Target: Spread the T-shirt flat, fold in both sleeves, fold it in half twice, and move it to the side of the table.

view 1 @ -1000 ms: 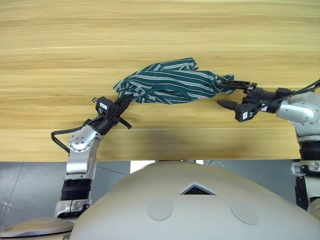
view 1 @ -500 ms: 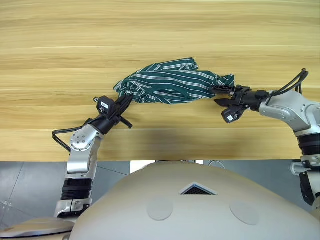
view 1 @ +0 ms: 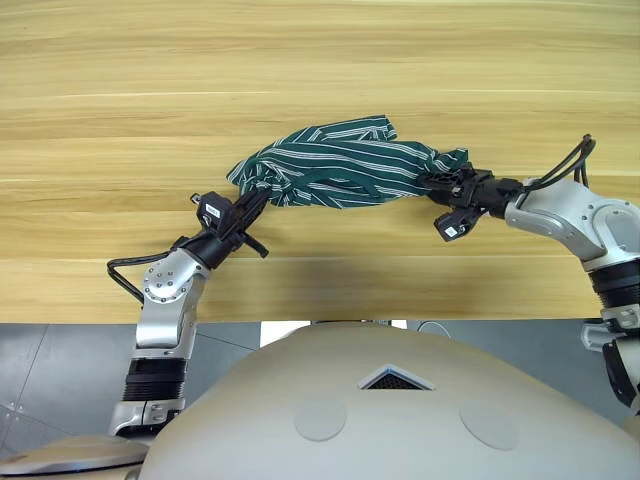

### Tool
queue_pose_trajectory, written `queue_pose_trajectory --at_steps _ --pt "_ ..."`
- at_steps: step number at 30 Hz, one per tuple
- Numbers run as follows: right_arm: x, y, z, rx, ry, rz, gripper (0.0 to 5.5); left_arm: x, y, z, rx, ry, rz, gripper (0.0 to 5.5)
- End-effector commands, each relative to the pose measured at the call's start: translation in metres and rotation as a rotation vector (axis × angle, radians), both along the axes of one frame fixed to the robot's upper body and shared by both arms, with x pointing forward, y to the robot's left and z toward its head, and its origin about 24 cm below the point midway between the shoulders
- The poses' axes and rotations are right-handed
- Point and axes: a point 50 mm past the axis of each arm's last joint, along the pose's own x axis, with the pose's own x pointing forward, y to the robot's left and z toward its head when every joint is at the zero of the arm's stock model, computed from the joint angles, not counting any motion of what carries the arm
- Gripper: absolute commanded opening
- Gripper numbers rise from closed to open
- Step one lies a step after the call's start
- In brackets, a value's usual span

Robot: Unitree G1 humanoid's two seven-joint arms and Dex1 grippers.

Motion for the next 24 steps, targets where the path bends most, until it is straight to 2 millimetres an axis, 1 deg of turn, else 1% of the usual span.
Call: queue_pose_trajectory --at_steps 1,9,14,20,24 --pt "0.006 0.005 0.003 -0.013 -0.032 0.015 1.28 0.0 0.0 0.001 0.023 0.005 -0.008 0.0" --pt "0.008 0.007 0.004 -0.006 -0.049 -0.001 0.03 0.0 -0.001 0.002 0.021 0.003 -0.009 0.0" --pt "0.006 0.009 0.012 0.066 -0.029 -0.015 0.03 0.0 0.0 0.002 0.023 -0.001 -0.004 0.0" --pt "0.013 -0.002 0.033 0.19 -0.041 -0.083 0.03 0.005 0.002 0.007 0.017 -0.038 0.019 0.0" --pt "0.023 -0.005 0.052 0.3 -0.094 -0.125 0.03 0.008 0.003 0.01 0.007 -0.07 0.041 0.0"
